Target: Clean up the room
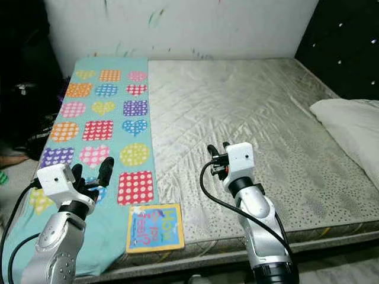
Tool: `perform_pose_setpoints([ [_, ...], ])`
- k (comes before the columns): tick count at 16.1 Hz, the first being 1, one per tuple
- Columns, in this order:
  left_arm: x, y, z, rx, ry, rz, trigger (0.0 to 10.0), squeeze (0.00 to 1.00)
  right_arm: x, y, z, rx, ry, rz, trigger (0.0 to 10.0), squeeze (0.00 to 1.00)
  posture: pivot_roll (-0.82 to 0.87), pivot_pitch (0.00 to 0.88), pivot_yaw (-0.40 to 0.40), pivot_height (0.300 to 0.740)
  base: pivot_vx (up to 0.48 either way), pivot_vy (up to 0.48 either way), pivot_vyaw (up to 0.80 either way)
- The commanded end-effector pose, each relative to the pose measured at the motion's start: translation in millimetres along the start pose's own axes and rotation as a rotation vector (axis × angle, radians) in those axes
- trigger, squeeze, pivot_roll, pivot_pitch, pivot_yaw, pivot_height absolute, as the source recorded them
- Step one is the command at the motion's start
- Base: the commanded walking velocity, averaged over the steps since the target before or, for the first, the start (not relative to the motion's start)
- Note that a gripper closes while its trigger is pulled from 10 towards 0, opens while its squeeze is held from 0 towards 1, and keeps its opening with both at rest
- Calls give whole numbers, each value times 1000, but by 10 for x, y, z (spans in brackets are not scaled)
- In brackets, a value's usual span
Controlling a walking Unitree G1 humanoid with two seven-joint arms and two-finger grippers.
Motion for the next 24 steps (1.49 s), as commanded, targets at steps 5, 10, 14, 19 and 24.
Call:
perform_pose_setpoints([
  [5,-37,24,4,13,32,-19,10000,0,27,41,-7,22,12,14,10000,0,-139,41,-35,676,0,0,0],
  [10,-35,55,7,35,39,-12,10000,0,36,58,-30,32,35,36,10000,0,-142,42,-38,648,0,0,0],
  [14,-36,69,14,47,38,8,10000,0,98,46,-39,31,34,51,10000,0,-146,46,-41,648,0,0,0],
  [19,-29,67,18,44,34,12,10000,0,113,51,-47,36,39,52,10000,0,-146,50,-41,648,0,0,0],
  [24,-56,65,28,43,47,13,10000,0,75,52,-37,41,56,60,10000,0,-145,56,-42,633,0,0,0],
])
Point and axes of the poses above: a point about 5 cm out from each wrist's last joint towards the gripper, its own z axis pointing back from the gripper into the wrist, its own y axis along the axis of the wrist's last joint, x = y × z, the point moved 3 cm from there along -z, pointing out of the wrist towards the gripper, and after that the axes turned 12 degrees about z, right-handed, at the moved point
